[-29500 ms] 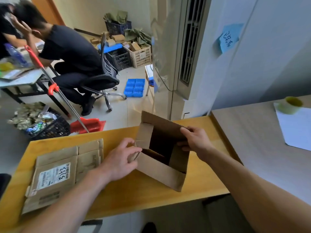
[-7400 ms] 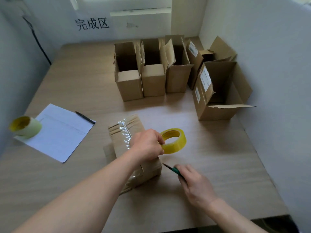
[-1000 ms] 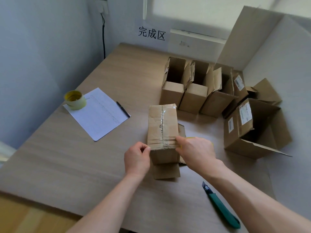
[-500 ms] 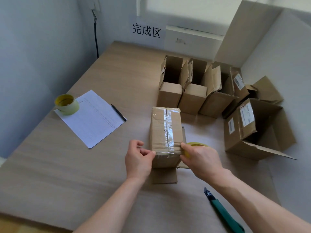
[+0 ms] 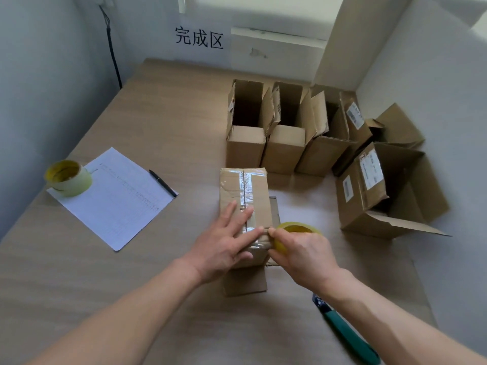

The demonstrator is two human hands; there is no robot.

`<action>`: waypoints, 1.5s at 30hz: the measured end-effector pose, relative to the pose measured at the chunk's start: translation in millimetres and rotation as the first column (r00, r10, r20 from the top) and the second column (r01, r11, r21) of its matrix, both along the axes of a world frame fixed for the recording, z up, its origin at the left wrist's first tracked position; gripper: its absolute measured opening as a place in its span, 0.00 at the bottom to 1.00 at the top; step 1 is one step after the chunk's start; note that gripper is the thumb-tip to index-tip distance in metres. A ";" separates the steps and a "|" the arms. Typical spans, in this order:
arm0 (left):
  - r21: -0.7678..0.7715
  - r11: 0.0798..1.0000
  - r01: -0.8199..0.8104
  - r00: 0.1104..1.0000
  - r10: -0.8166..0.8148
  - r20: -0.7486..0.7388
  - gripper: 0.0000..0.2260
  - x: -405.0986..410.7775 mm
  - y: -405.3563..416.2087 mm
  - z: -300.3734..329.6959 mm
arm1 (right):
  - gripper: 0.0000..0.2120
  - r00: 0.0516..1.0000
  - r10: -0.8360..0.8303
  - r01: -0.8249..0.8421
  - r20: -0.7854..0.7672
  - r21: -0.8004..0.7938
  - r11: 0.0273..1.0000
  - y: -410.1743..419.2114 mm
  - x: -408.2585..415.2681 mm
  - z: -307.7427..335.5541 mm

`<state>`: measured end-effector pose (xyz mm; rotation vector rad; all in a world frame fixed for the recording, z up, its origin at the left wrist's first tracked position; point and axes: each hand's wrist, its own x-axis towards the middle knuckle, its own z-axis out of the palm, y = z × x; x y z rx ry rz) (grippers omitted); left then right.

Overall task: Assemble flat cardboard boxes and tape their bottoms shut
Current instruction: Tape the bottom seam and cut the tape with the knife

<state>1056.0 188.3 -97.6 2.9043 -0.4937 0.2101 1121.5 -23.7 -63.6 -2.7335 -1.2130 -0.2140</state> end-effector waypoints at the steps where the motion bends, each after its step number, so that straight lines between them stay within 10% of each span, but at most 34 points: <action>1: 0.010 1.000 0.017 0.999 -0.017 0.038 0.24 1.4 1.6 -2.3 | 0.18 1.000 0.002 -0.002 -0.017 -0.005 1.000 0.3 1.1 -0.4; 7: 0.129 0.987 -0.094 0.955 0.126 -0.268 0.38 7.9 3.2 -0.1 | 0.17 0.996 0.001 -0.006 -0.093 -0.051 0.999 0.3 6.1 -0.3; 13: 0.178 0.959 -0.220 0.945 0.255 -0.205 0.33 27.5 -30.8 10.2 | 0.19 0.998 0.026 -0.029 -0.054 -0.048 0.998 -2.1 9.5 -5.1; 20: 0.237 0.963 -0.129 0.933 0.199 -0.299 0.34 32.7 -21.5 5.9 | 0.32 0.832 0.093 -0.083 -0.547 0.043 0.996 -30.4 25.8 11.3; 26: 0.237 0.967 -0.089 0.949 0.155 -0.275 0.32 7.2 -24.0 18.4 | 0.26 0.875 0.150 -0.250 -0.460 -0.165 0.954 -49.0 28.1 22.1; 35: 0.087 0.996 -0.034 0.989 0.046 -0.143 0.22 -5.4 -55.3 26.7 | 0.17 0.679 0.159 -0.303 -0.717 -0.077 0.950 -63.5 16.0 17.7; 45: -0.109 0.992 -0.062 0.990 0.047 -0.135 0.35 10.3 -58.7 30.3 | 0.17 0.962 0.203 -0.251 -0.184 -0.291 0.923 -38.2 24.5 23.2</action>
